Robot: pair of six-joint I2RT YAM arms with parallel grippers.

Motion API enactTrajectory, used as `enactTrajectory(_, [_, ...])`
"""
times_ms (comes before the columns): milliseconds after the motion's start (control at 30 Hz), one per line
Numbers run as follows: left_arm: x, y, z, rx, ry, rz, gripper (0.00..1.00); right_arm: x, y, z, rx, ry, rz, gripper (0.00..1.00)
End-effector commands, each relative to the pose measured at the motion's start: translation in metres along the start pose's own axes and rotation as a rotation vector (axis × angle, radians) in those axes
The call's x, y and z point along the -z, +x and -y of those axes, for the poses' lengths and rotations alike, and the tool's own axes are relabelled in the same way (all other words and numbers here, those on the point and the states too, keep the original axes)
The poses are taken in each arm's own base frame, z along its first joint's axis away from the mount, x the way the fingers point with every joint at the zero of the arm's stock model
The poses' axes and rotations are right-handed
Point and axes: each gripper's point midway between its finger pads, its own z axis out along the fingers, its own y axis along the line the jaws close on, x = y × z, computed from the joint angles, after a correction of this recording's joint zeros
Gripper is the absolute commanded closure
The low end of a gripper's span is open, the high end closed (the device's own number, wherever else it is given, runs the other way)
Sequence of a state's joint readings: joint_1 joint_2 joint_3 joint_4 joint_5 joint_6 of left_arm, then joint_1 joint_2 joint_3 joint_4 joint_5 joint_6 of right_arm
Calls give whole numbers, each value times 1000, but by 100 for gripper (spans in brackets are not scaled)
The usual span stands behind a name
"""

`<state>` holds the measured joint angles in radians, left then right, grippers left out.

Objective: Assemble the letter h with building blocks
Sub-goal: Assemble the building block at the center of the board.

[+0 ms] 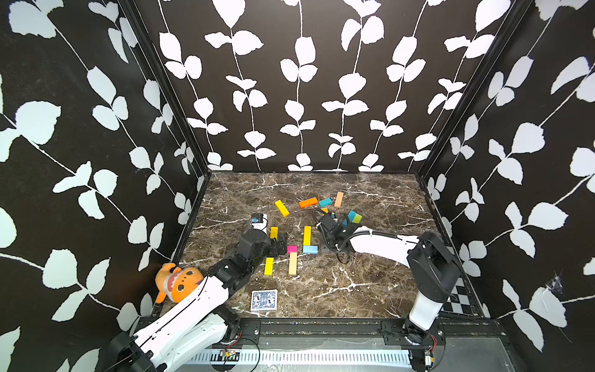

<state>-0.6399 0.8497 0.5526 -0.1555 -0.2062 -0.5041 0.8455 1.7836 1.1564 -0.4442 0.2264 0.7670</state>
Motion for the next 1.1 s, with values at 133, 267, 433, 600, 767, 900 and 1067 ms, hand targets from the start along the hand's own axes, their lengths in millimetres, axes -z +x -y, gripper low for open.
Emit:
enactTrajectory(133, [5,-10,4,-7,12,33,1,-12,3,-5,-29,18,-4,54])
enactTrajectory(267, [6,-10,2,-5,7,36,1,-16,5,-4,-20,27,-10,54])
enactTrajectory(433, [7,-11,2,-5,7,38,1,-20,8,-4,-8,33,-26,53])
enactTrajectory(600, [7,-11,2,-6,7,39,1,-22,8,-4,-12,35,-24,53])
enactTrajectory(767, [9,-12,2,-4,5,43,1,-25,10,-4,-15,39,-29,53])
enactTrajectory(900, [9,-12,1,-5,3,45,1,-27,11,-2,-18,53,-32,52])
enactTrajectory(1067, [9,-13,1,-5,4,46,1,-30,10,0,-16,65,-24,51])
